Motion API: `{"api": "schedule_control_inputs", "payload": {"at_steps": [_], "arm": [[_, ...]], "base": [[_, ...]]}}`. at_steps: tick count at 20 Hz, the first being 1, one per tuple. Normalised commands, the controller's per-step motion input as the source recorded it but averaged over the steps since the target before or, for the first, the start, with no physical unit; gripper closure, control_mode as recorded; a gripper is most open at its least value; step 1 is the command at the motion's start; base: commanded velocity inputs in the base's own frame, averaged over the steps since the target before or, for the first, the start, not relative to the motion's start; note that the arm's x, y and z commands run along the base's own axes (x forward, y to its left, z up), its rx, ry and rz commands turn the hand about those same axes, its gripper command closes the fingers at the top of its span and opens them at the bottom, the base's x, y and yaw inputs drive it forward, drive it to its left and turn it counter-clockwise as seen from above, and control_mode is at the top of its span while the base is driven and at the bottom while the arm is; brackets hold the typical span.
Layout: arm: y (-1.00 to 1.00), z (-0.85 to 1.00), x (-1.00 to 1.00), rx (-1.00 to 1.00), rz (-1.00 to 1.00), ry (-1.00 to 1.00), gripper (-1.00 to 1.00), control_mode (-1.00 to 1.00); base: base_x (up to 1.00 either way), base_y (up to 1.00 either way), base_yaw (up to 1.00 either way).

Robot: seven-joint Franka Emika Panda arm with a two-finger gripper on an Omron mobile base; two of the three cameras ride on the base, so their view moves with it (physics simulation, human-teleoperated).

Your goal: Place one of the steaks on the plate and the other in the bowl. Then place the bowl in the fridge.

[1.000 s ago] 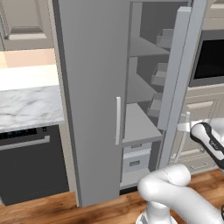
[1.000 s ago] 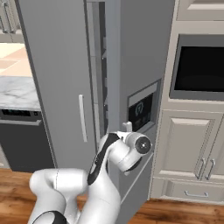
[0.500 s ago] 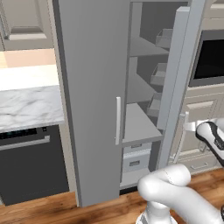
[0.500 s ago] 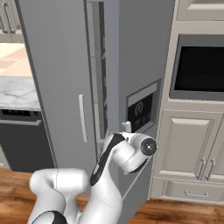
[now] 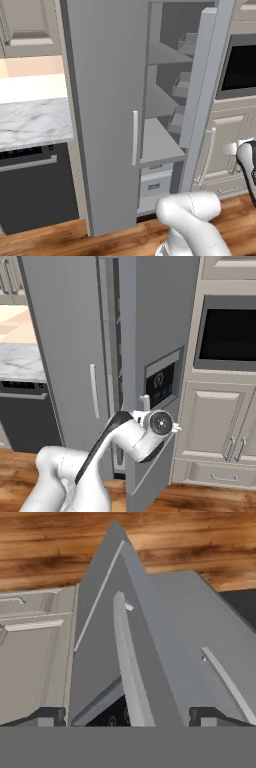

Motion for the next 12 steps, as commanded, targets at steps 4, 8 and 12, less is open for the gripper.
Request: {"api": "schedule_control_inputs", "payload": {"at_steps": [4,8,12], "arm": [[0.69,0.66,-0.85,-0.33,-0.19,0.19,-1.0,-1.0],[0.96,0.61,-0.34,-0.53,-0.11,0.23,-1.0,-1.0],[1.0,0.26,0.05,-0.69,-0.05,0.33,-1.0,-1.0]], "base": [[0.0,0.0,0.0],[0.0,0.0,0.0],[0.0,0.0,0.0]]}}
